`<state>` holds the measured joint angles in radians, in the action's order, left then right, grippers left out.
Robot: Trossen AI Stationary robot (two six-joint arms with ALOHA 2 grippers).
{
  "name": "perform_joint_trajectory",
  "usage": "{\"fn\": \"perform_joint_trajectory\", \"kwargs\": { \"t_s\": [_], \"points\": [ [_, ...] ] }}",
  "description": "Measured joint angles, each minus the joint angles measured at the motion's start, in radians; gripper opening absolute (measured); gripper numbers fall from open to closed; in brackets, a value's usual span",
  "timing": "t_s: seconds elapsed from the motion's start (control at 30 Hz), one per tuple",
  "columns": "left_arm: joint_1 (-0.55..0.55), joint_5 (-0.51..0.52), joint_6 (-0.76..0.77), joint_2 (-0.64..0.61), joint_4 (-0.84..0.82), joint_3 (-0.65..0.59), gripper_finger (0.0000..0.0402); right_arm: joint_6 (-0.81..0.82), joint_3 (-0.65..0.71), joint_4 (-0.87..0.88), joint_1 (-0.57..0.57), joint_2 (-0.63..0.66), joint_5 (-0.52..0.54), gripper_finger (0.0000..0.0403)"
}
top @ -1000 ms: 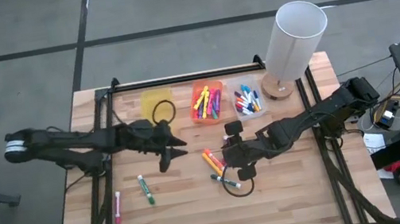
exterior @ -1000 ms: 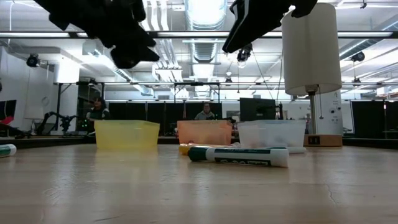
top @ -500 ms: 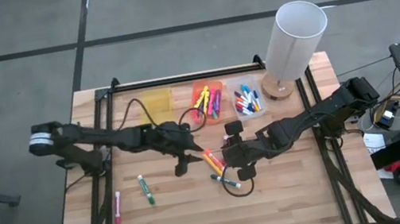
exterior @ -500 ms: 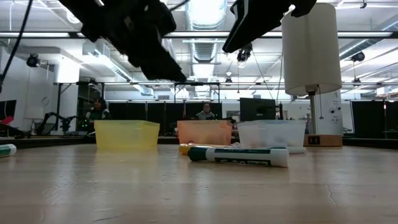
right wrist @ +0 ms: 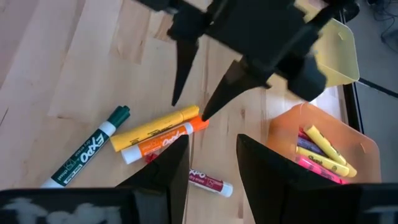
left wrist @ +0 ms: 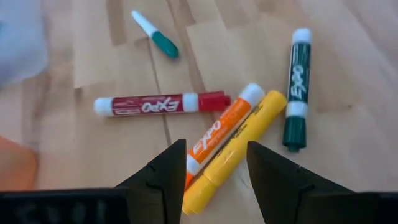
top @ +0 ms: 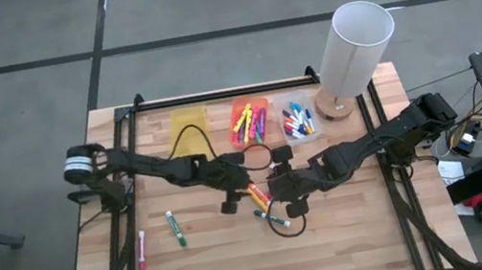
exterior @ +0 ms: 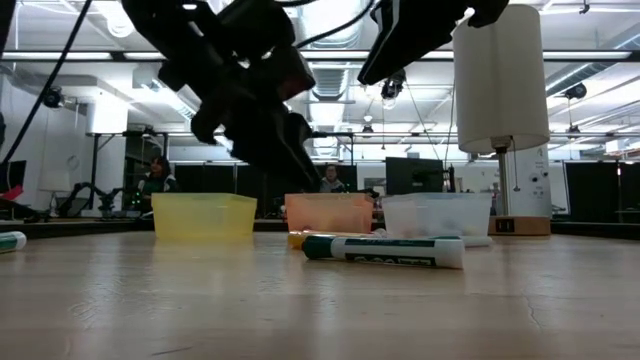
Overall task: Pick & Place Markers
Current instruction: Put the mustard yellow highlighter into the orange bin
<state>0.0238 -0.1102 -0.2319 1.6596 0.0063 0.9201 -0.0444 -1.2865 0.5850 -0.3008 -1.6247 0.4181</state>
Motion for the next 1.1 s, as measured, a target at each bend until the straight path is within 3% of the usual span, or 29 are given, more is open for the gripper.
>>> {"fn": "perform_joint_trajectory", "kwargs": {
  "t_s": [0.3,1.1],
  "points": [
    [0.041,0.086,-0.115,0.072,-0.038,0.032,0.0163,0.0,0.0,0.002,0.0,0.0,0.0,0.0128],
    [0.045,0.075,-0.109,0.158,-0.051,0.044,0.0162,0.0,0.0,0.001,0.0,-0.001,0.0,0.0128]
  ]
}}
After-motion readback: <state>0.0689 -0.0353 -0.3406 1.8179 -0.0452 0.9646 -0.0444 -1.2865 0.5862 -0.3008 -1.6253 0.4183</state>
